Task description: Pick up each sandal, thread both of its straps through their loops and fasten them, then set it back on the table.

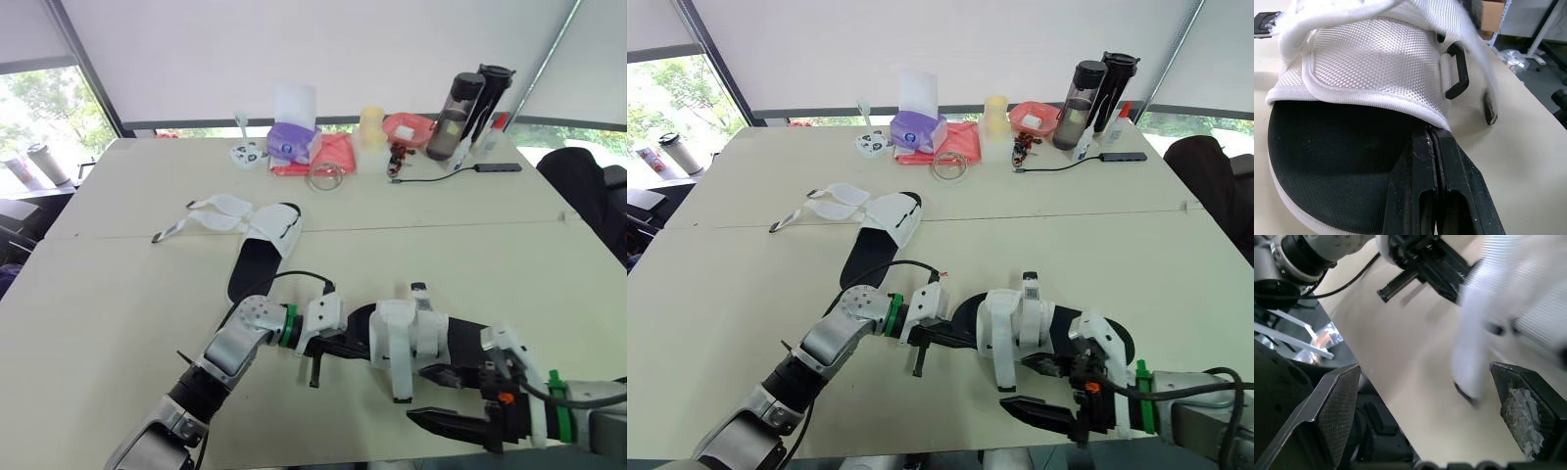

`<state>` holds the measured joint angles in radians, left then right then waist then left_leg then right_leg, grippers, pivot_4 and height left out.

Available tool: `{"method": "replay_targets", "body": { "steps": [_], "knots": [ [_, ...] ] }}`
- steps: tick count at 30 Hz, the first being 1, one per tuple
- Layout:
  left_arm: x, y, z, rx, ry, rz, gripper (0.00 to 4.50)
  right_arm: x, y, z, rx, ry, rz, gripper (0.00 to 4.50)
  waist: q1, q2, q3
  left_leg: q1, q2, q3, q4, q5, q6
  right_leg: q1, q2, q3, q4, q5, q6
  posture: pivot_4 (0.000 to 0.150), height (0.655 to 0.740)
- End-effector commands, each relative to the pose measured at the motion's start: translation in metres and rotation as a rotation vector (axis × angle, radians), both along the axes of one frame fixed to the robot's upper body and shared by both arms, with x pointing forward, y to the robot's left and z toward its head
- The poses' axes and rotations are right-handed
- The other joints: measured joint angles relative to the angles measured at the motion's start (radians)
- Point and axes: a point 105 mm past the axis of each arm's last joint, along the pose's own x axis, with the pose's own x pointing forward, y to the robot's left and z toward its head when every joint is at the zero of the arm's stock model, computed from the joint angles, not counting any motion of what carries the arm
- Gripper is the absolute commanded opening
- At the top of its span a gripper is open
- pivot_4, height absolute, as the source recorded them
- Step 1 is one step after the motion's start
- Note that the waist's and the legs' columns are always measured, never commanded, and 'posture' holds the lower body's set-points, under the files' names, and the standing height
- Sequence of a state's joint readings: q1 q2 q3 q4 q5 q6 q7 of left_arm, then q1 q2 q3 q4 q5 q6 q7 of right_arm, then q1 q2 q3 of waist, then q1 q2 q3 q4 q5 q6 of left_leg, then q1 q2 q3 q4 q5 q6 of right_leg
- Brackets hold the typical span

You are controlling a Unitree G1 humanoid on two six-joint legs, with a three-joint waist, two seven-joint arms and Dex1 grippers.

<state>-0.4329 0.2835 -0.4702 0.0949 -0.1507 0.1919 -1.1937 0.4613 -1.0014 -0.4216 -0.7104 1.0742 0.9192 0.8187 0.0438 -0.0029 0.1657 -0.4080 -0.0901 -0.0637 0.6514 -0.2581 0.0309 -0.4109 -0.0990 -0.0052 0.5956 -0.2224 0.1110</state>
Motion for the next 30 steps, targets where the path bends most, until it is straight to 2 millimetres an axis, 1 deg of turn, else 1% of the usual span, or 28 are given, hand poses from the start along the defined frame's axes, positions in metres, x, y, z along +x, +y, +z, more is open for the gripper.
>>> {"method": "replay_targets", "body": {
  "steps": [1,5,9,11,15,16,17,18,24,27,30],
  "knots": [
    [-0.006,-0.002,-0.008,0.026,0.008,-0.016,0.00,0.002,0.001,0.004,0.034,-0.021,-0.012,4.48,-0.001,0.000,0.000,0.000,0.000,0.000,0.000,0.000,0.000,0.000,0.000,0.000,0.000,0.000,0.000,0.150,0.7400],
    [-0.007,-0.003,-0.008,0.023,0.010,-0.015,0.00,-0.004,0.011,-0.001,0.063,0.001,0.013,4.48,-0.001,0.000,0.000,0.000,0.000,0.000,0.000,0.000,0.000,0.000,0.000,0.000,0.000,0.000,0.000,0.150,0.7400],
    [-0.008,-0.005,-0.009,0.021,0.013,-0.014,0.00,-0.004,0.023,-0.008,0.107,0.023,0.014,4.48,-0.001,0.000,-0.001,0.000,0.000,0.000,0.000,0.000,0.000,0.000,0.000,0.000,0.000,0.000,0.000,0.150,0.7400],
    [-0.008,-0.006,-0.009,0.019,0.013,-0.013,0.00,0.001,0.028,-0.012,0.136,0.024,-0.009,4.48,0.000,0.000,-0.001,0.000,0.000,0.000,0.000,0.000,0.000,0.000,0.000,0.000,0.000,0.000,0.000,0.150,0.7400],
    [-0.007,-0.007,-0.009,0.019,0.009,-0.008,0.00,0.006,0.036,-0.015,0.189,0.028,-0.023,4.48,0.000,0.001,-0.001,0.000,0.000,0.000,0.001,0.000,0.000,0.000,0.000,0.000,0.000,0.000,0.000,0.150,0.7400],
    [-0.006,-0.007,-0.009,0.020,0.007,-0.006,0.00,0.006,0.037,-0.014,0.199,0.028,-0.024,3.97,0.000,0.000,-0.001,0.000,-0.001,0.000,0.001,0.000,0.000,0.000,0.000,0.000,0.000,0.000,0.000,0.150,0.7400],
    [-0.005,-0.007,-0.009,0.020,0.005,-0.003,0.00,0.007,0.038,-0.013,0.208,0.027,-0.022,3.65,0.000,0.000,-0.001,0.000,0.000,0.000,0.001,0.000,0.000,0.000,0.000,0.000,0.000,0.000,0.000,0.150,0.7400],
    [-0.005,-0.007,-0.008,0.020,0.004,0.000,0.00,0.007,0.038,-0.012,0.214,0.026,-0.021,3.22,0.000,0.000,-0.001,0.000,-0.001,0.000,0.001,0.000,0.000,0.000,-0.001,0.000,0.000,0.000,0.000,0.150,0.7400],
    [-0.005,-0.007,-0.008,0.019,-0.003,0.003,0.00,0.010,0.037,-0.007,0.233,0.028,-0.040,0.05,0.000,0.000,-0.001,0.000,-0.001,0.000,0.001,0.000,0.000,0.000,0.000,0.000,0.000,0.000,0.000,0.150,0.7400],
    [-0.003,-0.008,-0.006,0.013,-0.012,0.013,0.00,0.008,0.037,-0.007,0.225,0.048,-0.028,0.05,0.000,0.000,-0.001,0.000,-0.001,0.000,0.001,0.000,0.000,0.000,0.000,0.000,0.000,0.000,0.001,0.150,0.7400],
    [-0.003,-0.007,-0.006,0.014,-0.011,0.015,0.00,0.011,0.037,0.002,0.269,0.050,-0.033,0.05,0.000,0.000,-0.001,0.000,-0.001,0.000,0.001,0.000,0.000,0.001,0.000,0.000,0.000,0.000,0.001,0.150,0.7400]
  ]
}}
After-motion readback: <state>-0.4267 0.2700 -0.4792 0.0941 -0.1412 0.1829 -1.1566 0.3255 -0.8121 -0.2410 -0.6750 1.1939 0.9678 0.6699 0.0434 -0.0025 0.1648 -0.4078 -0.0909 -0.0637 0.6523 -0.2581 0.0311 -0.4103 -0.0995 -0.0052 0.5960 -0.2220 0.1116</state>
